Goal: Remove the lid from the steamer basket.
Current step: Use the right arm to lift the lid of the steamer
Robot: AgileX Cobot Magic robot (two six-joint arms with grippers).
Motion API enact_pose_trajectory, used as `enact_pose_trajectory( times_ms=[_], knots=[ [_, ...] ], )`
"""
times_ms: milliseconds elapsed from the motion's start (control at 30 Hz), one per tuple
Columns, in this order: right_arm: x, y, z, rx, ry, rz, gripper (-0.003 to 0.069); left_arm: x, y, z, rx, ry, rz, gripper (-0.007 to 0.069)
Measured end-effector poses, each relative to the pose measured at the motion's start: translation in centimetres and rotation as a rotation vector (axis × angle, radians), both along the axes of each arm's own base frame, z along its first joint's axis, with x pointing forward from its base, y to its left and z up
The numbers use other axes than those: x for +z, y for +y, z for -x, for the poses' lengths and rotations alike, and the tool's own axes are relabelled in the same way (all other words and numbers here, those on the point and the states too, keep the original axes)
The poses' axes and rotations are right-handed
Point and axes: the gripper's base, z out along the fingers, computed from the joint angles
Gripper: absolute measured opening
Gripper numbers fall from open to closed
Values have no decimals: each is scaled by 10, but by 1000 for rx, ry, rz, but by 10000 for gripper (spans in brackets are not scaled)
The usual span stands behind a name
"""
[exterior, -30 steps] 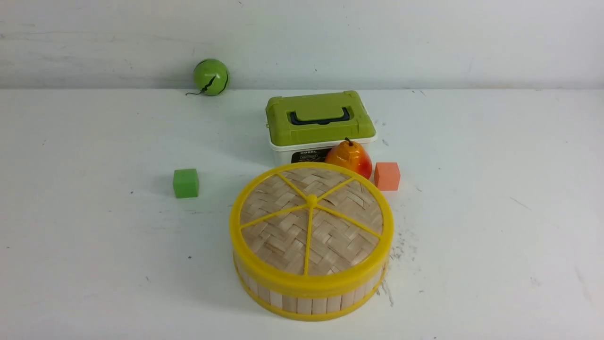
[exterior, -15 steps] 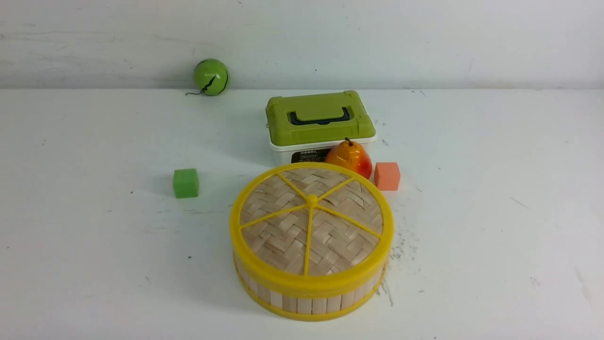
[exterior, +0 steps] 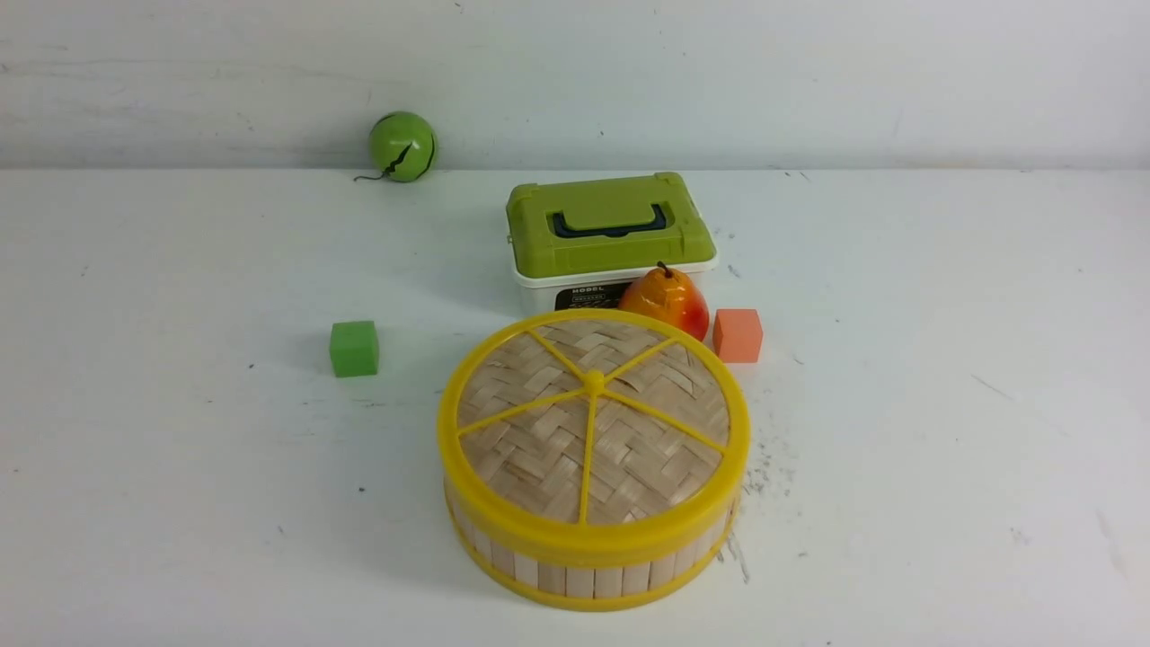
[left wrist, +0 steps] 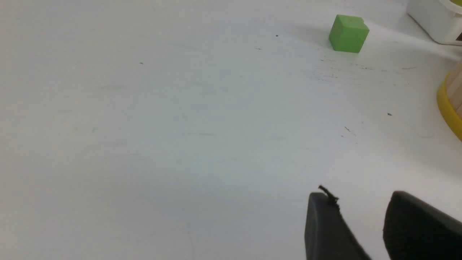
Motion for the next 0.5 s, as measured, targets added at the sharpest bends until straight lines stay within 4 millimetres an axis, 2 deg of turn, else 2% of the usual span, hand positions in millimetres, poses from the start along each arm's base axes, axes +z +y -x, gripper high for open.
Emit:
enact_pose_trajectory(
  times_ms=[67,100,133,167,233,300,500],
  knots=[
    [1,7,0,-27,-11,-361,115,0,0,0,0,0,0,239],
    [2,9,0,-27,-12,-418,115,0,0,0,0,0,0,239],
    [2,14,0,-46,-1,-678,116,0,0,0,0,0,0,239],
    [2,17,0,-54,8,-830,118,0,0,0,0,0,0,239],
    [4,21,0,-61,21,-1032,120,0,0,0,0,0,0,239],
    [6,22,-1,-63,11,-1081,122,0,0,0,0,0,0,239],
    [9,20,-2,-53,-32,-1035,125,0,0,0,0,0,0,239]
  ],
)
